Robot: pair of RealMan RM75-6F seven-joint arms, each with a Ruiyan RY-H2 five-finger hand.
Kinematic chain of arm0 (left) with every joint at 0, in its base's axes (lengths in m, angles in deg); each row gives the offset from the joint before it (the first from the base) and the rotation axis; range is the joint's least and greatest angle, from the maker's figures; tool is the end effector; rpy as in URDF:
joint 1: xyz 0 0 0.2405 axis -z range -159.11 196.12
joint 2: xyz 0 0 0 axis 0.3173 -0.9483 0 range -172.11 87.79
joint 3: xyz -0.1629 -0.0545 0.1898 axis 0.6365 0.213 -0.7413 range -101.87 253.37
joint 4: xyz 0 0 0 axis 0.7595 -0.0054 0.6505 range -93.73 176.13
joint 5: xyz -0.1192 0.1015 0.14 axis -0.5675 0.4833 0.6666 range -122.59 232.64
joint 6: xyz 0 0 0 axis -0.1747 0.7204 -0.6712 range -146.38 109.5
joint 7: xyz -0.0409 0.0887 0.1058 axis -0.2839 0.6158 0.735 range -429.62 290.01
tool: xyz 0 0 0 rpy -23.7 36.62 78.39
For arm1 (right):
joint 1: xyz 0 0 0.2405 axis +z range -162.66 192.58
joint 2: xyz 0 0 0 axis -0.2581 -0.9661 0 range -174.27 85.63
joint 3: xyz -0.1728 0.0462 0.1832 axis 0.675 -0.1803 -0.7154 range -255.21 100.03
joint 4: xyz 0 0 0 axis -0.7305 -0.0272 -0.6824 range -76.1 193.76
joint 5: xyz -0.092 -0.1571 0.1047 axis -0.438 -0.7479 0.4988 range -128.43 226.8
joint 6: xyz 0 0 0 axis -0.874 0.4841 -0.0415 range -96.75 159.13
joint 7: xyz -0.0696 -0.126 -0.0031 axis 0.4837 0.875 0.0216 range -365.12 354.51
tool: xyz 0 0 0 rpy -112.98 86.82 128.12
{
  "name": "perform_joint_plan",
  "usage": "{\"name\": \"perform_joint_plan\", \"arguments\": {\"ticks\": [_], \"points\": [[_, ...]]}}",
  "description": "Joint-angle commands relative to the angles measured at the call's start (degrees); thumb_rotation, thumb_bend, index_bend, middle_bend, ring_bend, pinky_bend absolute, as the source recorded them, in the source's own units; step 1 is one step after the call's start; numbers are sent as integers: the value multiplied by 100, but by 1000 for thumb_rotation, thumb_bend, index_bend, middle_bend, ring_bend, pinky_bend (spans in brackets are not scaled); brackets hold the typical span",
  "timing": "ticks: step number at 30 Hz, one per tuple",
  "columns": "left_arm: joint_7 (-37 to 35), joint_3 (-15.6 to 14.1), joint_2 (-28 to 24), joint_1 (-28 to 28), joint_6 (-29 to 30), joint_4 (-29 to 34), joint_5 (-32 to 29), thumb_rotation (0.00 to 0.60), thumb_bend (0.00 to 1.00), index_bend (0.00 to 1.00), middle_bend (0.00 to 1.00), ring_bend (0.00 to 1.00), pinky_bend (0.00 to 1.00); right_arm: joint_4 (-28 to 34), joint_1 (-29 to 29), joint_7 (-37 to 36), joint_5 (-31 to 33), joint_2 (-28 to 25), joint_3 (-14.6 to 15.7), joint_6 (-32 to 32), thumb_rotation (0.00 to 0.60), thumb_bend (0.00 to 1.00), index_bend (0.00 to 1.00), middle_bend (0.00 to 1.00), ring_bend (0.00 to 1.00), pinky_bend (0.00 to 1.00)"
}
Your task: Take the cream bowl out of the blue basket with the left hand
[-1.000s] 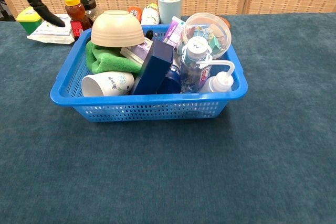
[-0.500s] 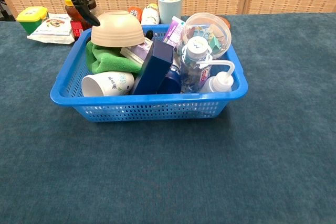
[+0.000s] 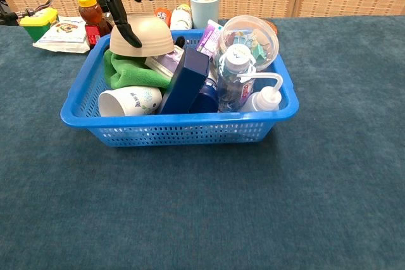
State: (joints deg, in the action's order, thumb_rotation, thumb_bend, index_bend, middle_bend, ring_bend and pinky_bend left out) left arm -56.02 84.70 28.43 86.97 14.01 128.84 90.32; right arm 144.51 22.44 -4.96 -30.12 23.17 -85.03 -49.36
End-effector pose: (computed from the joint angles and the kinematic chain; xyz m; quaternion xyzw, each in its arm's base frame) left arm -0.0653 0.4250 0.0514 -0.7688 -0.4382 -0.2992 0.3570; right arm -0.3329 -0.2134 0.1604 0.5699 -0.3856 0.3700 0.6242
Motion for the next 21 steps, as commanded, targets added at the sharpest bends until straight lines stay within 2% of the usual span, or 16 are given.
{"name": "perform_joint_plan", "arguments": {"ticks": [1,5,10,14,16,21], "points": [[64,-74,20,68,85,16,-74,600,5,0,5,41,305,-6,1,-32,10,-6,-6,6,600,0,0,0,0,0],[123,-173,0,167,110,86,-268,600,22,9,94,169,431,-10,6,-56,3,-6,-1,14,600,0,0,0,0,0],[187,-271,-16,235,231,157,-433,600,44,188,232,288,527,-1,6,-60,-13,-8,10,9,600,0,0,0,0,0],[175,-293,-61,220,339,236,-423,600,58,315,323,355,546,8,2,-64,-16,-10,9,-5,600,0,0,0,0,0],[146,-279,-102,170,448,307,-343,600,59,346,341,367,546,9,2,-68,-19,-10,10,-6,600,0,0,0,0,0],[-24,-174,-306,-31,694,525,-39,600,59,350,345,370,546,10,9,-61,-21,-5,21,12,600,0,0,0,0,0]]}}
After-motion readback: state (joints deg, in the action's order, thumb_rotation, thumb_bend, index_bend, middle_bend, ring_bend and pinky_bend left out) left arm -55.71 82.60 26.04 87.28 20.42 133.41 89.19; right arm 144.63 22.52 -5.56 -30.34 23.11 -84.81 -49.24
